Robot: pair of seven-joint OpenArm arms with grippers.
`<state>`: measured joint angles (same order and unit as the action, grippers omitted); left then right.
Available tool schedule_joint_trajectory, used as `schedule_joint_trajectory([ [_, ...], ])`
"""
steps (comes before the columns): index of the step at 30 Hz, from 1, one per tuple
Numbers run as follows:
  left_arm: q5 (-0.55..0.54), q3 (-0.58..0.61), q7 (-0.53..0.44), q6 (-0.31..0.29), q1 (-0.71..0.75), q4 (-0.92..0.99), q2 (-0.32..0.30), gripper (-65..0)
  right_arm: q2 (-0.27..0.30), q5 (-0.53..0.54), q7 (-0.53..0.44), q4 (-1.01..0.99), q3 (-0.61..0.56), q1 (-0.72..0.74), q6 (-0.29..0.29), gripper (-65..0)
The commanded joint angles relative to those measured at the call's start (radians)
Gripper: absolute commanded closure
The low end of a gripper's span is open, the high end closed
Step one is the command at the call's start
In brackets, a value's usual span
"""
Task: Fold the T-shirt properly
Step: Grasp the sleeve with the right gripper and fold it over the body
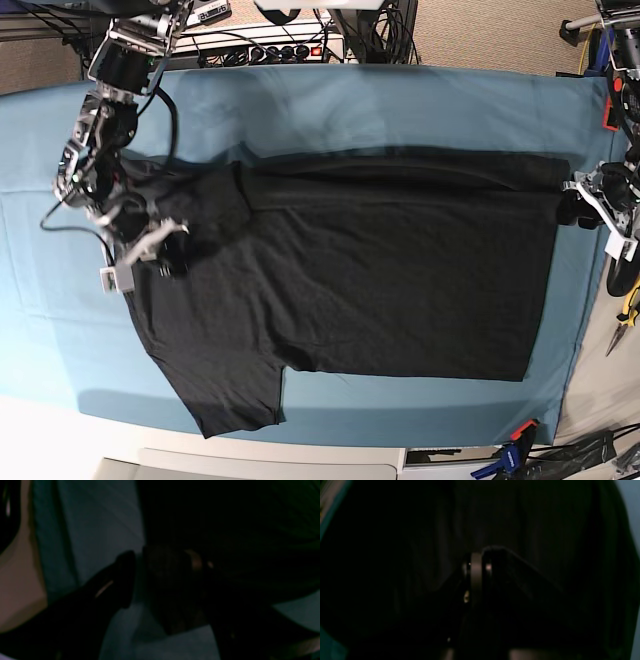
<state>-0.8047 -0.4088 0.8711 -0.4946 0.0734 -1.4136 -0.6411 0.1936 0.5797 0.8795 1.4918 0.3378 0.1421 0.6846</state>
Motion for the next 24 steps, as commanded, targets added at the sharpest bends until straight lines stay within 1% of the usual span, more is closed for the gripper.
schedule_joint_trajectory([
  [1,-0.017,-0.010,-0.018,-0.004,-0.013,-0.015,-0.026,-30.5,0.002,-0.008,-0.034,0.017,-0.005,0.017,-0.013,0.0],
  [5,-0.016,-0.010,-0.018,-0.004,-0.013,-0.015,-0.026,-30.5,-0.043,-0.069,-0.077,0.017,-0.011,0.019,-0.056,0.0],
  [9,-0.006,-0.010,-0.018,-0.003,-0.013,-0.015,-0.026,-30.5,-0.080,-0.084,-0.088,0.017,-0.011,0.031,-0.065,0.0],
  [11,-0.003,-0.010,-0.019,-0.003,-0.013,-0.015,-0.026,-30.5,-0.091,-0.098,-0.093,0.011,-0.011,0.042,-0.081,0.0],
  [12,-0.003,-0.010,-0.019,-0.003,-0.013,-0.015,-0.026,-30.5,-0.095,-0.110,-0.102,-0.001,-0.011,0.050,-0.090,0.0],
  [15,-0.003,-0.010,-0.019,-0.003,-0.013,-0.015,-0.026,-30.5,-0.102,-0.144,-0.132,-0.054,-0.011,0.078,-0.140,0.0],
  [18,-0.003,-0.010,-0.019,-0.003,-0.013,-0.015,-0.026,-30.5,-0.102,-0.147,-0.155,-0.111,-0.011,0.104,-0.151,0.0],
  [22,-0.003,-0.010,-0.019,-0.003,-0.013,-0.015,-0.026,-30.5,-0.102,-0.151,-0.192,-0.126,-0.011,0.116,-0.160,0.0],
  [24,-0.003,-0.010,-0.025,-0.003,-0.013,-0.015,-0.023,-30.5,-0.102,-0.158,-0.196,-0.126,-0.011,0.124,-0.186,0.0],
])
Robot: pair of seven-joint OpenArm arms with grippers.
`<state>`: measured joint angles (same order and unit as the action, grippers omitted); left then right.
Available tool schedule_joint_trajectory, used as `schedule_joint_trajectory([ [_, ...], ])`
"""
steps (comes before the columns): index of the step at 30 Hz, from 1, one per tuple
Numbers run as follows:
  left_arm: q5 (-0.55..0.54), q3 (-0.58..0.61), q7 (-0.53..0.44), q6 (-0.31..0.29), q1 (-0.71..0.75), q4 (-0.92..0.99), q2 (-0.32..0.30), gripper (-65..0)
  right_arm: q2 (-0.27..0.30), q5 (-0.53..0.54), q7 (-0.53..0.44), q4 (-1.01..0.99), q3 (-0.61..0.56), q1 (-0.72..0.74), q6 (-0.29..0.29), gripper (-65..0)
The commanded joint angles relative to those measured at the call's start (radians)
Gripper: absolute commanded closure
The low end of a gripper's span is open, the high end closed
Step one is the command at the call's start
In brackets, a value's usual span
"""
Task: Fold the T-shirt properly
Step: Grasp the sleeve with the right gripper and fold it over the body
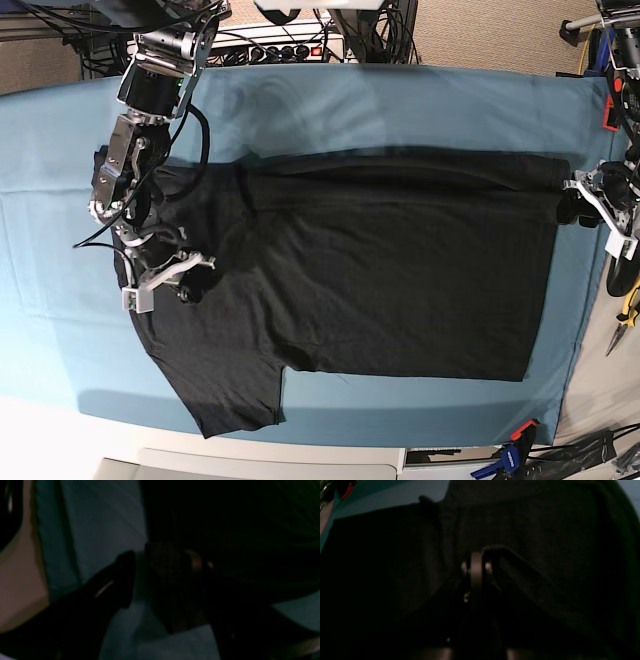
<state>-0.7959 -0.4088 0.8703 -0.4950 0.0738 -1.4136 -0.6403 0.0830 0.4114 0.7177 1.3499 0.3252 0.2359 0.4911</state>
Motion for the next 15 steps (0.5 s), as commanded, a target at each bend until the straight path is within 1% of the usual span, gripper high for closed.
schedule_joint_trajectory([
  [1,-0.012,-0.010,-0.025,-0.003,-0.013,-0.015,-0.024,-30.5,0.008,0.006,-0.035,0.016,0.001,0.034,-0.003,0.0],
  [7,-0.011,-0.010,-0.026,-0.003,-0.013,-0.015,-0.024,-30.5,0.008,0.001,-0.033,0.016,0.001,0.043,-0.018,0.0],
  [8,-0.011,-0.010,-0.026,-0.003,-0.013,-0.015,-0.024,-30.5,0.008,-0.012,-0.033,0.016,0.001,0.044,-0.017,-3.6],
  [9,-0.011,-0.010,-0.028,-0.003,-0.013,-0.015,-0.024,-30.5,0.008,-0.022,-0.034,0.016,0.001,0.044,-0.017,-12.8],
  [10,-0.008,-0.010,-0.034,-0.003,-0.013,-0.015,-0.024,-30.5,0.009,-0.028,-0.033,0.016,0.001,0.044,-0.018,-23.7],
  [11,-0.002,-0.010,-0.041,-0.003,-0.013,-0.015,-0.024,-30.5,0.009,-0.031,-0.032,0.016,0.001,0.044,-0.018,-32.6],
  [12,0.008,-0.010,-0.047,-0.003,-0.013,-0.015,-0.024,-30.5,0.009,-0.031,-0.024,0.016,0.001,0.044,-0.018,-36.3],
  [13,0.020,-0.010,-0.054,-0.003,-0.013,-0.015,-0.024,-30.5,0.011,-0.031,-0.004,0.017,0.004,0.045,-0.023,-36.4],
  [15,0.035,-0.010,-0.059,-0.002,-0.013,-0.015,-0.024,-30.5,0.015,-0.031,0.035,0.029,0.026,0.049,-0.050,-36.4],
])
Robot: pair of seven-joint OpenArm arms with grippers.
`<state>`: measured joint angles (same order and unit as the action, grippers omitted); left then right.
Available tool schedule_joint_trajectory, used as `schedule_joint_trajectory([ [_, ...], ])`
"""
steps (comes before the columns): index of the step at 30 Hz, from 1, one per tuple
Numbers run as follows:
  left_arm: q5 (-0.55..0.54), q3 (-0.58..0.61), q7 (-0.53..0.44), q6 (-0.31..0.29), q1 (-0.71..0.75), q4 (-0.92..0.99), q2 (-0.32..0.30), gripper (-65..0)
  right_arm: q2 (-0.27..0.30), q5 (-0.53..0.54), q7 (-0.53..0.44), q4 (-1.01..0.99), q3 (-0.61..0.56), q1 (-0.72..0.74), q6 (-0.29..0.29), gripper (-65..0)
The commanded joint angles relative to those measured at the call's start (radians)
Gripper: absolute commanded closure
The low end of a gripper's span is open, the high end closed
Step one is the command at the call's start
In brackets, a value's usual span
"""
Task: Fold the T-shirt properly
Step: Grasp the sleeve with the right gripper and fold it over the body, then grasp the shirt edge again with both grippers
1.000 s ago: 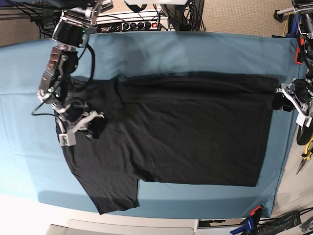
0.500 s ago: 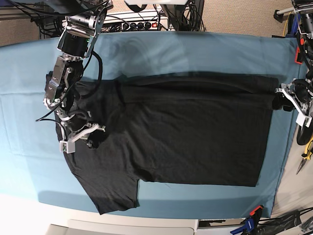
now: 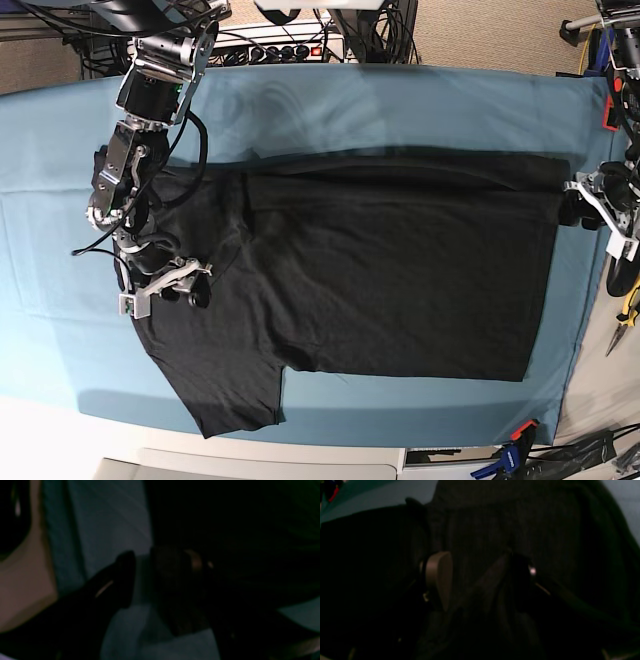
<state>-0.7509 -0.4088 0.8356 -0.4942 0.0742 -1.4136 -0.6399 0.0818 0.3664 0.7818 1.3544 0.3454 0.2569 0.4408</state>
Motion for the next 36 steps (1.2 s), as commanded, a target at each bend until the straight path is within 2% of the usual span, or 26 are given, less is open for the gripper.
schedule_joint_trajectory([
  [1,-0.010,-0.010,-0.024,0.000,-0.013,-0.015,-0.025,-30.5,0.015,0.019,-0.014,0.044,0.034,0.027,-0.003,-36.4],
  [3,-0.011,-0.010,-0.024,0.000,-0.013,-0.015,-0.025,-30.5,0.015,0.088,0.058,0.102,0.124,0.022,-0.010,-36.4],
  [6,-0.011,-0.010,-0.024,0.000,-0.013,-0.015,-0.025,-30.5,0.015,0.243,0.224,0.188,0.309,0.008,-0.007,-36.4],
  [10,-0.011,-0.010,-0.024,-0.001,-0.011,-0.015,-0.025,-30.5,0.026,0.346,0.240,0.208,0.509,-0.087,-0.010,-36.4],
  [13,-0.012,-0.010,-0.035,-0.001,-0.011,-0.015,-0.025,-30.5,0.064,0.394,0.254,0.207,0.581,-0.170,-0.010,-36.4],
  [16,-0.012,-0.010,-0.041,-0.001,-0.011,-0.015,-0.025,-30.5,0.119,0.398,0.261,0.207,0.592,-0.244,-0.016,-36.4],
  [19,-0.012,-0.010,-0.044,-0.001,-0.011,-0.015,-0.024,-30.5,0.145,0.401,0.257,0.186,0.591,-0.279,-0.017,-36.4],
  [27,-0.012,-0.010,-0.044,-0.001,-0.011,-0.015,-0.024,-30.5,0.145,0.473,0.288,-0.075,0.547,-0.233,-0.010,-36.4],
  [33,-0.011,-0.010,-0.043,-0.001,-0.011,-0.015,-0.024,-30.5,0.146,0.531,0.388,-0.103,0.456,-0.264,0.017,-36.4],
  [36,-0.012,-0.010,-0.020,0.022,-0.011,-0.015,-0.025,-30.5,0.146,0.538,0.394,-0.103,0.412,-0.297,0.024,-36.2],
])
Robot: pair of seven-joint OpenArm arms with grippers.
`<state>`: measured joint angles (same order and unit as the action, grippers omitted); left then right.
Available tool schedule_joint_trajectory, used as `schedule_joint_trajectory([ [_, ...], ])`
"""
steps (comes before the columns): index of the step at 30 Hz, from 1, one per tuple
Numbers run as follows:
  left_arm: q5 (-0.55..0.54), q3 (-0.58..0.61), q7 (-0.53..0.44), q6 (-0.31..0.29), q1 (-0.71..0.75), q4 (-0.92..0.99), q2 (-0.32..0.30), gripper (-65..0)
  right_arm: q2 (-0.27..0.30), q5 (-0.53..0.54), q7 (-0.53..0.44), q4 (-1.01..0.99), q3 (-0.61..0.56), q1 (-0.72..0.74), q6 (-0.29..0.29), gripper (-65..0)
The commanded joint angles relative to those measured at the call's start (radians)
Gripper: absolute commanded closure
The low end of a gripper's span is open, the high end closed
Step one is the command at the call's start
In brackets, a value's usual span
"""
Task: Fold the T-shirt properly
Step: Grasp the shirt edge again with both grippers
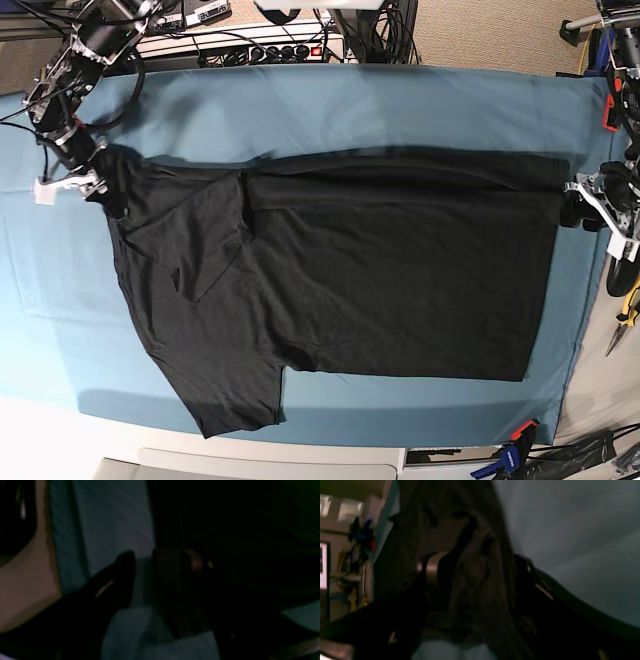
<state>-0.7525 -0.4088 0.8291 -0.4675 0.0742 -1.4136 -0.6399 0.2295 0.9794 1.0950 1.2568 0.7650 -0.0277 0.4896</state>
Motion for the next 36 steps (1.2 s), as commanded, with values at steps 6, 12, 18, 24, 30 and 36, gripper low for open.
schedule_joint_trajectory([
  [6,-0.072,-0.013,0.095,0.060,-0.011,-0.015,-0.025,-30.5,0.005,-0.078,0.087,-0.006,-0.010,-0.027,0.015,-9.7],
  [12,-0.093,-0.013,0.132,0.062,-0.011,-0.008,-0.026,-30.5,0.037,-0.078,0.087,-0.006,-0.011,-0.027,0.015,-6.2],
  [18,-0.149,-0.013,0.185,0.062,-0.008,0.090,-0.047,-30.5,0.054,-0.079,0.087,-0.006,-0.011,-0.027,0.015,-6.2],
  [24,-0.318,-0.013,0.253,-0.002,-0.008,0.212,-0.069,-30.5,0.053,-0.078,0.087,-0.006,-0.011,-0.027,0.015,-6.2],
  [30,-0.452,-0.013,0.309,-0.058,-0.007,0.249,-0.056,-30.5,0.053,-0.079,0.087,-0.006,-0.011,-0.027,0.015,-6.2],
  [36,-0.458,-0.012,0.316,-0.058,-0.007,0.250,-0.023,-30.5,0.053,-0.078,0.087,-0.006,-0.011,-0.027,0.015,-6.2],
])
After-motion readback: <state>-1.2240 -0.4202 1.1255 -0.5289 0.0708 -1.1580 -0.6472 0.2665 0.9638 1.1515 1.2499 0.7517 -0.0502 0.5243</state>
